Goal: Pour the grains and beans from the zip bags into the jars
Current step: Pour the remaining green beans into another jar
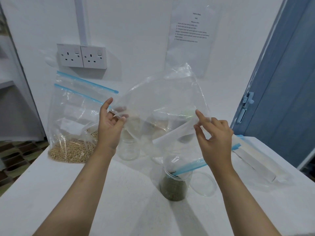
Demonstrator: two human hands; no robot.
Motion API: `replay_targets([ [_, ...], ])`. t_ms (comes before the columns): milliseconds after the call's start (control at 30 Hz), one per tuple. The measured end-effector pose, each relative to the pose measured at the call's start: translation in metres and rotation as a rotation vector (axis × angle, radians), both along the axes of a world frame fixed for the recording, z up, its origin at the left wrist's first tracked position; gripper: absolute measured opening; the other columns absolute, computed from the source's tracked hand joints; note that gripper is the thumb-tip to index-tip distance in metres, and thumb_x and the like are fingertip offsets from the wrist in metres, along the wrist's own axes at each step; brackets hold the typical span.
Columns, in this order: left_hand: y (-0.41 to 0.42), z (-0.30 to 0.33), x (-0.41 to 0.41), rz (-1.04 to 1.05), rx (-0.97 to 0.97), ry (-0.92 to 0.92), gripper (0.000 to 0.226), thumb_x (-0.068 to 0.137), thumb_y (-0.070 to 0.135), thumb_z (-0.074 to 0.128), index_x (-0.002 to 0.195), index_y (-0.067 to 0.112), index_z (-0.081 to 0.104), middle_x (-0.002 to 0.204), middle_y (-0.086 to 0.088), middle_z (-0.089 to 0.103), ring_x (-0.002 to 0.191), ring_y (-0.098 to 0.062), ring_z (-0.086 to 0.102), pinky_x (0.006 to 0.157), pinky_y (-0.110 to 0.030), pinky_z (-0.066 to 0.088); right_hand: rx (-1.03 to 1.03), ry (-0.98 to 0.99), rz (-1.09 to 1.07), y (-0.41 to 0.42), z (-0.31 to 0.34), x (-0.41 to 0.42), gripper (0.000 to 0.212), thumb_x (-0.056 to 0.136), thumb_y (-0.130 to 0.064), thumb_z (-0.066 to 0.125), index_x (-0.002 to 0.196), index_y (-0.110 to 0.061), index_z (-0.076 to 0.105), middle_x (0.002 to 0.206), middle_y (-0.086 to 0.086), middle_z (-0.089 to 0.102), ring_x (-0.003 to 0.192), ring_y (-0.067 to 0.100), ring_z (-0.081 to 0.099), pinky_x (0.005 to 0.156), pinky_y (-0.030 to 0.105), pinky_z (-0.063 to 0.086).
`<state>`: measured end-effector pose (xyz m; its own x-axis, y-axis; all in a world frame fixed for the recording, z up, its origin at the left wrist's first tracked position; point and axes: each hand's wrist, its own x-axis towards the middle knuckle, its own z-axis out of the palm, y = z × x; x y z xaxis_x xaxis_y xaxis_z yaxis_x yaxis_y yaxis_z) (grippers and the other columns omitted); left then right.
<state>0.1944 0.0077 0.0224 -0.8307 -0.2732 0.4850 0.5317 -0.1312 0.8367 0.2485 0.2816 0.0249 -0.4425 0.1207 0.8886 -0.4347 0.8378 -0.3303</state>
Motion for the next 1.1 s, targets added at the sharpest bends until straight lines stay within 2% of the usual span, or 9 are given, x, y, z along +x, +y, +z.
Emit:
replay_targets([
  [133,0.0,0.0,0.001,0.0,0.002,0.001,0.066,0.094,-0.013,0.051,0.143,0.029,0.038,0.116,-0.001,0.066,0.095,-0.011,0.066,0.093,-0.025,0.052,-0.029,-0.014,-0.008,-0.002,0.002,0.002,0.042,0.092,-0.012,0.07,0.132,-0.022,0.064,0.091,-0.002,0.068,0.09,0.015,0.046,0.08,0.035,0.031],
  [433,0.001,0.005,-0.001,0.0,0.006,0.009,0.062,0.096,-0.01,0.051,0.143,0.029,0.037,0.115,0.0,0.066,0.092,-0.009,0.067,0.088,-0.022,0.052,-0.067,-0.019,0.015,-0.003,0.004,0.005,0.044,0.092,-0.01,0.068,0.134,-0.023,0.061,0.091,-0.002,0.066,0.087,0.017,0.047,0.078,0.044,0.041],
  [533,0.001,0.007,-0.001,-0.003,0.01,0.015,0.062,0.096,-0.011,0.05,0.144,0.027,0.037,0.113,0.0,0.066,0.091,-0.009,0.066,0.09,-0.024,0.052,-0.062,0.01,0.026,-0.002,0.003,0.005,0.043,0.092,-0.009,0.067,0.133,-0.02,0.062,0.088,0.0,0.065,0.082,0.018,0.048,0.074,0.049,0.046],
  [667,0.003,0.008,0.0,-0.005,0.006,0.01,0.061,0.097,-0.009,0.05,0.144,0.028,0.038,0.114,0.001,0.066,0.09,-0.008,0.067,0.094,-0.027,0.05,-0.049,0.0,0.04,-0.002,0.0,0.005,0.044,0.092,-0.01,0.066,0.134,-0.021,0.061,0.086,0.0,0.063,0.081,0.016,0.046,0.073,0.051,0.047],
  [767,0.003,0.009,-0.001,0.007,0.02,0.006,0.055,0.099,-0.004,0.05,0.14,0.031,0.04,0.118,-0.005,0.065,0.088,-0.008,0.068,0.093,-0.029,0.05,-0.041,0.009,0.04,-0.001,-0.001,0.006,0.041,0.093,-0.013,0.064,0.134,-0.019,0.062,0.086,0.001,0.064,0.081,0.018,0.049,0.074,0.053,0.046],
  [833,0.003,0.011,-0.002,0.024,0.034,0.015,0.048,0.101,0.001,0.048,0.138,0.03,0.042,0.121,-0.01,0.063,0.086,-0.008,0.069,0.089,-0.027,0.051,-0.048,0.008,0.035,0.0,-0.001,0.006,0.04,0.094,-0.013,0.064,0.134,-0.02,0.062,0.087,0.001,0.065,0.082,0.019,0.051,0.075,0.055,0.047],
  [933,0.001,0.013,-0.003,0.052,0.054,0.041,0.039,0.103,0.007,0.049,0.138,0.025,0.044,0.112,-0.003,0.068,0.082,-0.007,0.069,0.083,-0.02,0.051,-0.027,-0.013,0.022,-0.002,-0.005,0.006,0.046,0.091,-0.009,0.069,0.133,-0.024,0.061,0.087,0.003,0.067,0.083,0.021,0.054,0.077,0.056,0.047],
  [1100,0.0,0.013,-0.002,0.046,0.024,0.052,0.042,0.105,0.002,0.04,0.14,0.025,0.042,0.112,0.0,0.068,0.089,-0.01,0.07,0.082,-0.017,0.051,-0.022,-0.003,0.016,-0.002,-0.008,0.008,0.042,0.092,-0.009,0.067,0.132,-0.018,0.064,0.089,0.003,0.066,0.083,0.025,0.054,0.077,0.056,0.046],
])
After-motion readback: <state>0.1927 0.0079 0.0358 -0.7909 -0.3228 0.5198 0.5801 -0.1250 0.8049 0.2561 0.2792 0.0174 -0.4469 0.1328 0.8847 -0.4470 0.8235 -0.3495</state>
